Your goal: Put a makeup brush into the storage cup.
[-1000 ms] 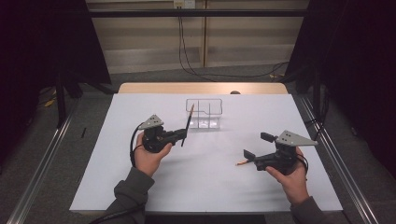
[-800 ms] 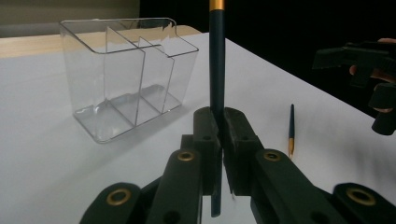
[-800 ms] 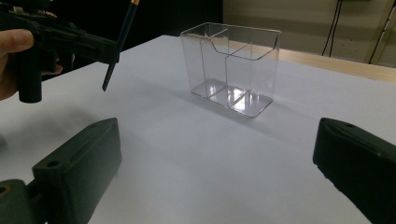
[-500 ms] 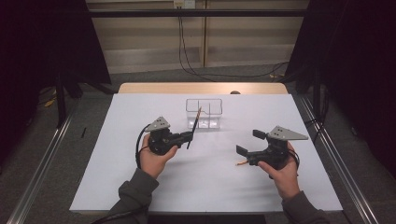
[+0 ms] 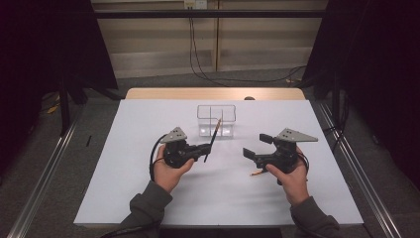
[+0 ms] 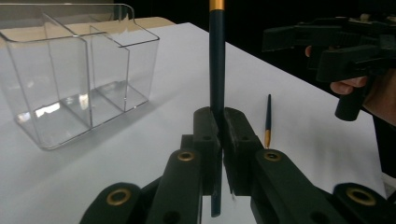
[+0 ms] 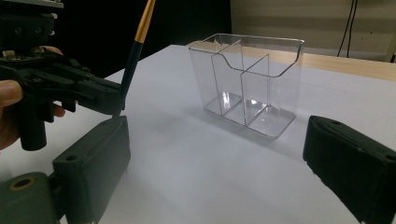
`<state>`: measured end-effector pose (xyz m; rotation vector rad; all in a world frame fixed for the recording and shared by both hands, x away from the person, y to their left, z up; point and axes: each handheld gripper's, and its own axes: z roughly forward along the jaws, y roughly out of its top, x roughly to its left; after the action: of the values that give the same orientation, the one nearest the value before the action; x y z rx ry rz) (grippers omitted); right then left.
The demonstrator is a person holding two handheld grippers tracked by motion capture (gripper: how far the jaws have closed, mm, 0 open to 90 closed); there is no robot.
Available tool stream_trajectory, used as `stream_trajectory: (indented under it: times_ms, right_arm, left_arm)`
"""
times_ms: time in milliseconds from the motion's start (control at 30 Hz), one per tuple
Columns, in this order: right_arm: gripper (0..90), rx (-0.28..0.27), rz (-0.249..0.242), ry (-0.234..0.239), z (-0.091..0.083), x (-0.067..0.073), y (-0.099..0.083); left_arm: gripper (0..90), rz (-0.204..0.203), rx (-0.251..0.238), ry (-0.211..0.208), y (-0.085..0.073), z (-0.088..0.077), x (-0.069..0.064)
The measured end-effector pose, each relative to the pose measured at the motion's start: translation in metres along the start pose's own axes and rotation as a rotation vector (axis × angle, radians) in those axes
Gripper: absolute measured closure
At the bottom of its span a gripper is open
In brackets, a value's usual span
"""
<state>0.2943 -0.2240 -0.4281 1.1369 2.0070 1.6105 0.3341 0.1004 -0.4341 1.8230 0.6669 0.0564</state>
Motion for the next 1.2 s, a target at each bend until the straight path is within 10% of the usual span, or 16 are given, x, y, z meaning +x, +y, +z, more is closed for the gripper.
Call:
stream_trajectory:
  times_ms: [1200]
  right_arm:
    - [47.0,-0.006,0.03,0.131,0.037,0.021,0.016]
  left_arm:
    - [84.6,0.024,0.017,-0.059,-0.003,0.015,-0.014]
